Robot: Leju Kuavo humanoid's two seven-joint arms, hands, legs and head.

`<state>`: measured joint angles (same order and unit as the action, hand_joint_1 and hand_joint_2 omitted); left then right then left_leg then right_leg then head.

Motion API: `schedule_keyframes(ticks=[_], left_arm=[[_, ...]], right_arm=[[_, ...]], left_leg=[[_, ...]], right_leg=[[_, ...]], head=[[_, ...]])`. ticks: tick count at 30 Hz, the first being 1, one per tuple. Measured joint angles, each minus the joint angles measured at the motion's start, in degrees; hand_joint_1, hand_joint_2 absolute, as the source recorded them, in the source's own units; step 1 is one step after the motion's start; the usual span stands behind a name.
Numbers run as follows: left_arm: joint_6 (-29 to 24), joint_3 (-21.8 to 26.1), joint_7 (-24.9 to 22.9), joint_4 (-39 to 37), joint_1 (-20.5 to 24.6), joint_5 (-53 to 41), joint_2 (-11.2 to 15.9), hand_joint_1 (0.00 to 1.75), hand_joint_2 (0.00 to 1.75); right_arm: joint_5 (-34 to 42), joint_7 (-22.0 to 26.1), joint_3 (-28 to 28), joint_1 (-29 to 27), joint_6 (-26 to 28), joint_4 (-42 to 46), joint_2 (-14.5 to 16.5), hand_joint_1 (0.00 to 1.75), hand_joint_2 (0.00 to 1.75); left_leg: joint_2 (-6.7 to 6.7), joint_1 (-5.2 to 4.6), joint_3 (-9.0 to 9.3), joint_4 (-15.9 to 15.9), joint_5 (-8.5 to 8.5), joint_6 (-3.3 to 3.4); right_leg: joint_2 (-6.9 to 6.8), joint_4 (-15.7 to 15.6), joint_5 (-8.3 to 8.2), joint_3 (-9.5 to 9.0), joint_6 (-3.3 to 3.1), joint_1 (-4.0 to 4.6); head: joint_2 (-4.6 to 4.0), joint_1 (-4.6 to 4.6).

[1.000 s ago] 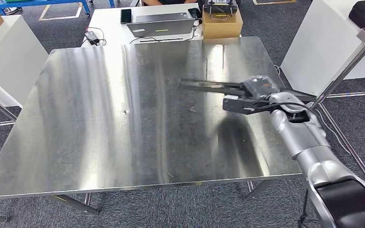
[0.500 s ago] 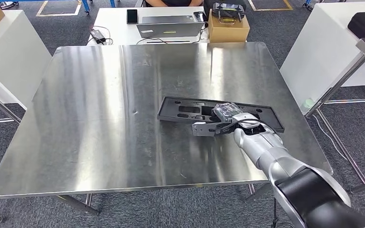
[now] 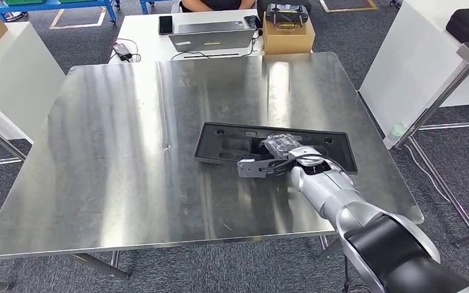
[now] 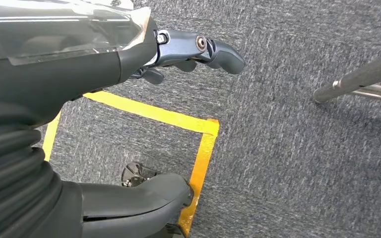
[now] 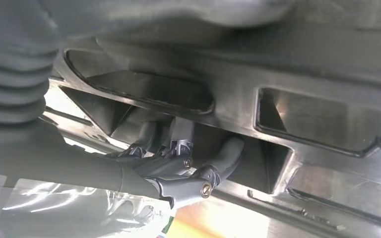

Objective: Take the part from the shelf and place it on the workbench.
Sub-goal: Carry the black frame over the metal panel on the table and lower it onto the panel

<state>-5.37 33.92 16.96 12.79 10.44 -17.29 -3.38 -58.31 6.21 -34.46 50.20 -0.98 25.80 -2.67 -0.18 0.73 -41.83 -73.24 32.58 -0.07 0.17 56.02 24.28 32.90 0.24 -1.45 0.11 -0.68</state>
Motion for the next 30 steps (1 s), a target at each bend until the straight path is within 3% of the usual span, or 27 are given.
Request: schedule_keyframes(ticks=[1, 2, 4, 6, 9, 14, 18, 20, 24, 28, 30], left_arm=[[0.0, 0.0, 0.0, 0.0, -0.1, 0.0, 0.0, 0.0, 0.44], [0.0, 0.0, -0.1, 0.0, -0.1, 0.0, 0.0, 0.0, 0.0], [0.2, 0.0, -0.5, 0.0, -0.1, 0.0, 0.1, 0.0, 0.0], [0.4, 0.0, -0.9, 0.0, -0.1, 0.0, 0.1, 0.0, 0.0], [0.6, 0.0, -1.0, 0.0, -0.2, 0.1, -0.1, 0.0, 0.0], [0.5, 0.1, 0.0, 0.0, -0.7, 0.2, 0.0, 0.0, 0.0], [0.0, 0.4, 1.7, 0.0, -1.9, 0.1, 0.0, 0.0, 0.0], [-0.3, 0.5, 2.2, 0.1, -2.6, -0.4, -0.1, 0.0, 0.0], [-0.8, 0.8, 2.4, 0.1, -3.3, -1.3, -0.1, 0.0, 0.0], [-1.7, 1.3, 2.8, 0.1, -3.6, -2.0, -0.2, 0.0, 0.0], [-2.4, 1.6, 3.4, 0.1, -4.0, -2.1, -0.4, 0.0, 0.0]], right_arm=[[0.0, 0.0, 0.0, 0.0, 0.0, -0.1, 0.0, 0.0, 0.0], [-0.1, 0.0, 0.0, 0.0, 0.0, -0.1, 0.0, 0.0, 0.0], [-0.4, 0.0, 0.0, 0.1, 0.0, -0.1, 0.1, 0.0, 0.0], [-0.9, 0.0, 0.1, 0.0, 0.3, -0.2, 0.1, 0.0, 0.0], [-2.2, 0.1, 0.5, -0.3, 1.1, -0.1, 0.1, 0.0, 0.0], [-6.5, -0.7, 3.0, -2.9, 7.5, 4.5, 0.0, 0.0, 0.0], [-21.5, -8.9, 6.9, -7.9, 15.8, 20.9, -1.6, 0.0, 0.0], [-26.2, -10.6, 10.7, -11.1, 20.3, 32.0, -2.5, 0.0, 0.0], [-27.8, -9.8, 18.7, -16.0, 25.2, 49.1, -3.2, 0.0, 0.0], [-27.9, -10.3, 24.6, -19.7, 37.3, 60.2, -4.5, 0.0, 0.0], [-27.5, -8.8, 27.6, -21.6, 40.0, 65.6, -5.3, 0.0, 0.0]], left_leg=[[0.01, 0.29, 0.13, 0.3, -0.78, -0.23], [0.03, 0.53, 1.44, 2.9, -2.46, -0.4], [0.06, 0.83, 5.79, 11.1, -6.0, -0.58], [-0.11, 0.82, 8.31, 16.0, -7.38, -0.33], [-0.29, 0.25, 8.45, 16.4, -7.45, 0.25], [-0.31, -0.36, 8.24, 16.4, -7.51, 1.13], [-0.57, -0.62, 8.03, 16.3, -7.56, 1.51], [-0.8, -0.68, 7.95, 16.3, -7.54, 1.64], [-0.98, -0.71, 7.9, 16.3, -7.46, 1.76], [-0.98, -0.72, 7.89, 16.3, -7.4, 1.83], [-0.98, -0.72, 7.91, 16.3, -7.37, 1.87]], right_leg=[[0.0, 0.0, 0.01, -0.02, 0.02, -0.09], [0.01, 0.0, 0.03, -0.07, 0.09, -0.21], [0.07, 0.1, 0.11, -0.18, 0.48, -0.22], [0.2, 0.2, 0.27, -0.08, 1.02, 0.23], [0.3, 0.1, 0.34, -0.03, 1.45, 0.61], [0.31, -0.4, -0.1, -0.15, 2.22, 0.15], [0.17, -0.5, -0.09, -0.05, 2.55, -0.11], [-0.01, -0.5, -0.02, -0.06, 2.74, -0.19], [-0.16, -0.6, 0.15, -0.07, 3.01, -0.23], [-0.16, -0.6, 0.16, -0.06, 3.01, -0.22], [-0.15, -0.6, 0.16, -0.07, 3.02, -0.22]], head=[[0.0, -0.01], [0.0, -0.01], [0.0, 0.01], [0.0, -0.14], [0.0, -0.28], [0.0, -0.29], [0.0, -0.26], [0.0, -0.27], [0.0, -0.27], [0.0, -0.27], [0.0, -0.28]])
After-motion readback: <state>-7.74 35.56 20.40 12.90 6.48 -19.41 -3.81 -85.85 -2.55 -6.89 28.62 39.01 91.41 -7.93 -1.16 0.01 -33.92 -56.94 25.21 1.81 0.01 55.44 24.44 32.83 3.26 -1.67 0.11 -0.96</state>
